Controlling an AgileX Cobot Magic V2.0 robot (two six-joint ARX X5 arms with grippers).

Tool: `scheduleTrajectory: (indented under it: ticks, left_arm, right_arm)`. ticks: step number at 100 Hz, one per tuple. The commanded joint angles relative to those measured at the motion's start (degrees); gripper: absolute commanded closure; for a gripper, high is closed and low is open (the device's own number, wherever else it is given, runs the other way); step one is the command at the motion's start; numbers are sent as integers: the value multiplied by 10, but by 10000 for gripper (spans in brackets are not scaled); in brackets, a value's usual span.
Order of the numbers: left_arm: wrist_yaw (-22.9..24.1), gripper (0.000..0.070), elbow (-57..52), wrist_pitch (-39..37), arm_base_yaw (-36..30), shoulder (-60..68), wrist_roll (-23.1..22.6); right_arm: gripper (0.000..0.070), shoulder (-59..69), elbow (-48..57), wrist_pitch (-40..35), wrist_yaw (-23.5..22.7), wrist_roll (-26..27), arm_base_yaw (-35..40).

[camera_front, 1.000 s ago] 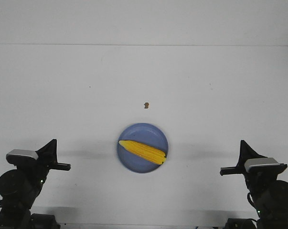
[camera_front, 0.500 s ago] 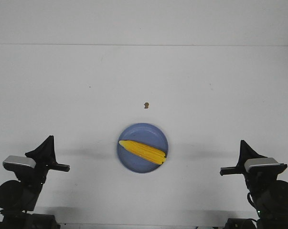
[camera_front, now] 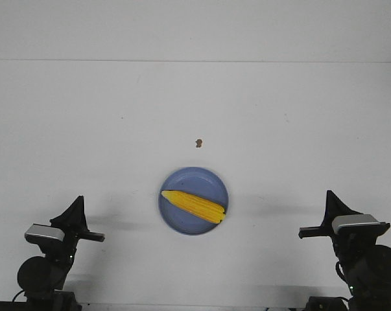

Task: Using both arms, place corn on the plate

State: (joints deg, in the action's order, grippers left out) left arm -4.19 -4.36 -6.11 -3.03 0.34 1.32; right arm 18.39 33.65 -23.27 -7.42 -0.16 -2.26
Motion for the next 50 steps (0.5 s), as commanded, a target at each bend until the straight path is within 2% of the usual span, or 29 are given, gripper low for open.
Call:
scheduleTrajectory:
  ticks: [1,28,50]
  left_arm:
    - [2,687,6,-14,0,-2,-6]
    - [2,687,36,-60,0,-2,-5]
    - [2,687,36,-56,0,-2,-4]
  right_arm:
    - [700,0,6,7,1,4,0]
    - [700,0,6,7,1,4,0]
    - [700,0,6,7,1,4,0]
